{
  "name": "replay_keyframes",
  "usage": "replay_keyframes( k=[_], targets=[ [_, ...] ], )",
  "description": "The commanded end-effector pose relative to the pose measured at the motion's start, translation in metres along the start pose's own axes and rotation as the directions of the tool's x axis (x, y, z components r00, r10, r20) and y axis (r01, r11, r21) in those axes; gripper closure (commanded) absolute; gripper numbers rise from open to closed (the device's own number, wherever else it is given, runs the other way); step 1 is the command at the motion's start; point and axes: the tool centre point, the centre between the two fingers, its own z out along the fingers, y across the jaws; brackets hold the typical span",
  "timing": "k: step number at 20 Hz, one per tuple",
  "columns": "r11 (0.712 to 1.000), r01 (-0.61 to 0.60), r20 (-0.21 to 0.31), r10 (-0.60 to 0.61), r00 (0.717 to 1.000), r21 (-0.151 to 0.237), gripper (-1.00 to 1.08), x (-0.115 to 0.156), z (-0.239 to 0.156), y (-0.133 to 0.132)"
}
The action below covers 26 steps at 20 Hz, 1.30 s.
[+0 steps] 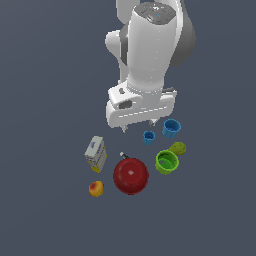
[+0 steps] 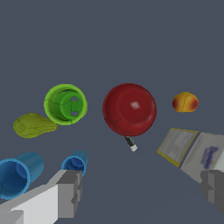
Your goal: Pick up a designated object from a clutter of objects.
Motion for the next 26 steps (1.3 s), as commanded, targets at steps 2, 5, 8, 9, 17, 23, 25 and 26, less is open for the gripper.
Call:
replay_keyframes(
  k=[2, 5, 8, 9, 17, 23, 25, 26],
  targets=[
    [0.989, 0.147, 0.007, -0.147, 0.989, -0.005, -0.92, 0.008, 0.024, -0.025],
    [0.961, 0.277, 0.012, -0.277, 0.961, -0.005, -0.92, 0.014, 0.045, -0.049],
    [0.915, 0.402, 0.016, -0.402, 0.915, -0.002, -0.92, 0.019, 0.066, -0.074],
    [0.897, 0.443, 0.016, -0.443, 0.896, -0.001, -0.92, 0.019, 0.073, -0.082],
    [0.690, 0.724, 0.007, -0.724, 0.690, 0.019, -0.92, 0.020, 0.126, -0.152],
    [0.538, 0.842, -0.009, -0.843, 0.539, 0.032, -0.92, 0.014, 0.154, -0.192],
    [0.499, 0.866, -0.014, -0.866, 0.499, 0.035, -0.92, 0.012, 0.161, -0.202],
    [0.482, 0.876, -0.017, -0.876, 0.483, 0.036, -0.92, 0.011, 0.163, -0.206]
  ],
)
